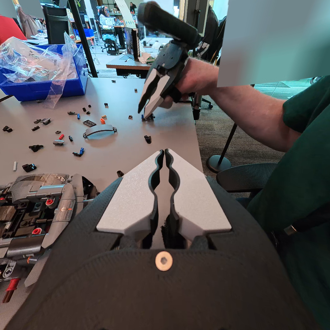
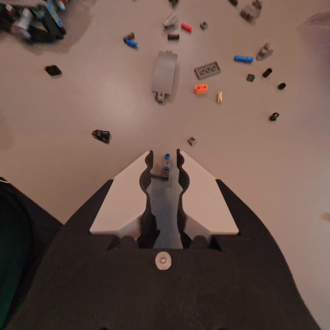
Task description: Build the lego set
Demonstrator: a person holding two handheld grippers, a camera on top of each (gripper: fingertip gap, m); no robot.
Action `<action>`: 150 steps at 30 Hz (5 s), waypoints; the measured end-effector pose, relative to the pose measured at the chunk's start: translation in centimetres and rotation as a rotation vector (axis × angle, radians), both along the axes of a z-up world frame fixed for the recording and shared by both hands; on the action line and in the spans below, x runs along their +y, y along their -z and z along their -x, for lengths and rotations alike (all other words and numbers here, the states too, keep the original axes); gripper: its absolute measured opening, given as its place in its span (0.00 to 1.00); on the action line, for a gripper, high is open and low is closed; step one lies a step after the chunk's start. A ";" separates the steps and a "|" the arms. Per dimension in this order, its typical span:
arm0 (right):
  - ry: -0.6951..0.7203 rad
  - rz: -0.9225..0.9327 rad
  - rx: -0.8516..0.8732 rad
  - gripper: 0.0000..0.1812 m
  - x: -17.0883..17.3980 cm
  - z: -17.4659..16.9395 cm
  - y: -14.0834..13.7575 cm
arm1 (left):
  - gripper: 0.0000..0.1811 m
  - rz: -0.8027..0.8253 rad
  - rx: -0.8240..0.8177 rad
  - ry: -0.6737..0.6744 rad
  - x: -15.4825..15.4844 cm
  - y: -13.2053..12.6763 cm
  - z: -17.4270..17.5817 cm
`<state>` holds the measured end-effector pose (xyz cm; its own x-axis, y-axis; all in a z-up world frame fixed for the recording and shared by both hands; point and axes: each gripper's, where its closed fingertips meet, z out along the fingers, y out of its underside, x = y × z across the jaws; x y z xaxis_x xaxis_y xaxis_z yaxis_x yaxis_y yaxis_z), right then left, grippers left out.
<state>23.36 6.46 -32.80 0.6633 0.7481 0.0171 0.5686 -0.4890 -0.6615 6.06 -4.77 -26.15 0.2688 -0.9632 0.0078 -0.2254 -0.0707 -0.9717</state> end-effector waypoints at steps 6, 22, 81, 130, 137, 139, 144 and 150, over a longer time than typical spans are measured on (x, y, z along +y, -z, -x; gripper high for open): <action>-0.222 -0.040 0.038 0.15 -2.8 3.8 -2.7 | 0.00 0.000 0.004 -0.002 0.0 0.1 0.0; -0.417 0.026 -0.122 0.08 -4.1 7.4 1.4 | 0.00 -0.007 -0.014 -0.008 0.0 -0.2 0.2; -0.459 -0.511 0.576 0.03 -7.9 24.5 -13.6 | 0.10 0.093 -0.521 -0.211 3.2 -6.3 7.1; -0.418 -0.832 0.622 0.05 -12.6 21.9 -15.5 | 0.02 0.135 -0.602 0.110 -1.1 -7.9 6.0; -0.389 -0.444 0.271 0.08 -2.5 14.5 -9.7 | 0.02 0.122 -0.497 0.008 -0.1 -6.8 8.3; -0.413 -0.331 0.088 0.09 0.6 13.4 -6.4 | 0.02 0.124 -0.464 -0.006 0.1 -6.4 8.7; -0.546 -0.189 -0.087 0.08 4.8 13.6 -1.7 | 0.02 0.121 -0.415 -0.040 0.4 -5.2 9.0; -0.617 -0.109 -0.168 0.07 7.0 13.9 1.2 | 0.02 0.125 -0.418 -0.036 0.6 -5.4 9.0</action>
